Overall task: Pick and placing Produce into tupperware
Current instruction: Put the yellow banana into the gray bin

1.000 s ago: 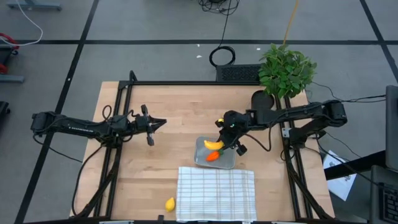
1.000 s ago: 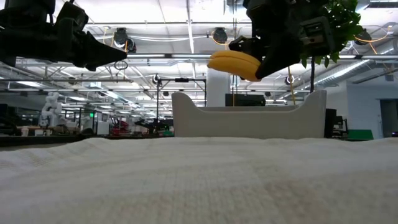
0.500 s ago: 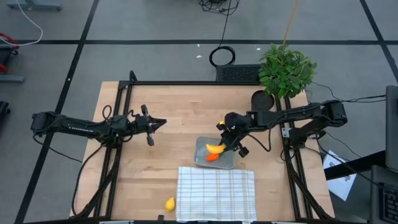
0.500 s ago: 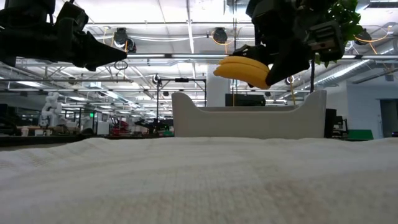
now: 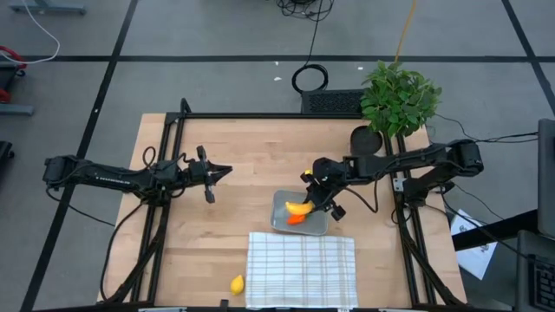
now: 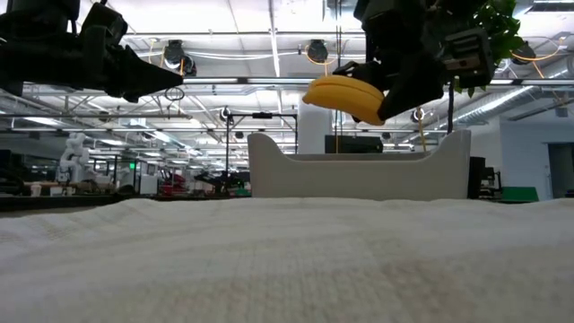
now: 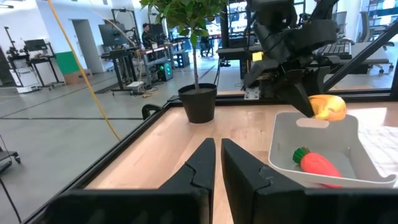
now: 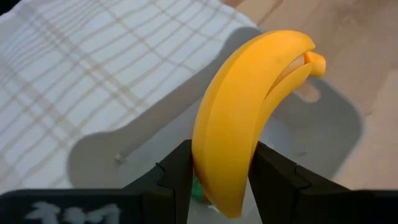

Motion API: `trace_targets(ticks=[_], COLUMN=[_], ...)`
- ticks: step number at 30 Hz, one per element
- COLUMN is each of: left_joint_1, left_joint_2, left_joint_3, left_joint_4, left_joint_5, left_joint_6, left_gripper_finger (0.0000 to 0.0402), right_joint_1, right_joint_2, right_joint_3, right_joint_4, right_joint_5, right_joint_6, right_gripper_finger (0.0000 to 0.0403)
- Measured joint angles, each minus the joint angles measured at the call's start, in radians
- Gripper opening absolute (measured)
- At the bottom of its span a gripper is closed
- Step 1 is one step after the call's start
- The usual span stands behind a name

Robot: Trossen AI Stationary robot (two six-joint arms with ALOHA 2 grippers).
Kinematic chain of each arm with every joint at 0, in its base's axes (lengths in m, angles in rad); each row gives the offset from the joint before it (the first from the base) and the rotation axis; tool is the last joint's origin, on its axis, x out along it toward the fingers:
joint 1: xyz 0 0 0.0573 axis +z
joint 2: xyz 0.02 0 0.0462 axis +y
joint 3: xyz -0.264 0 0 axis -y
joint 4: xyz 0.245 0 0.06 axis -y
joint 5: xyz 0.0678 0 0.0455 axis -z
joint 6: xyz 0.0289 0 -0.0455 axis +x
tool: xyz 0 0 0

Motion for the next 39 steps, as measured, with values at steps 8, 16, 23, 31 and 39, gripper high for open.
trace_targets(ticks=[8,16,23,31,39], left_joint_1=[0.000,0.000,0.000,0.000,0.000], left_joint_2=[0.000,0.000,0.000,0.000,0.000], left_joint_3=[0.000,0.000,0.000,0.000,0.000], left_joint_4=[0.000,-0.005,-0.006,-0.007,-0.008], left_joint_5=[0.000,0.000,0.001,0.001,0.001], left_joint_6=[-0.013,-0.053,-0.082,-0.082,-0.082], left_gripper_finger=[0.0031,0.0031,0.0031,0.0031,0.0031], right_joint_1=[0.042,0.061,0.061,0.075,0.113], right_joint_2=[0.001,0.001,0.001,0.001,0.001], right_joint_3=[-0.060,-0.094,-0.094,-0.057,-0.054], right_joint_4=[0.055,0.170,0.229,0.231,0.120], right_joint_5=[0.000,0.000,0.044,0.167,0.188], right_joint_6=[0.065,0.116,0.185,0.212,0.230], right_gripper_finger=[0.0125,0.0125,0.0125,0.0125,0.0125])
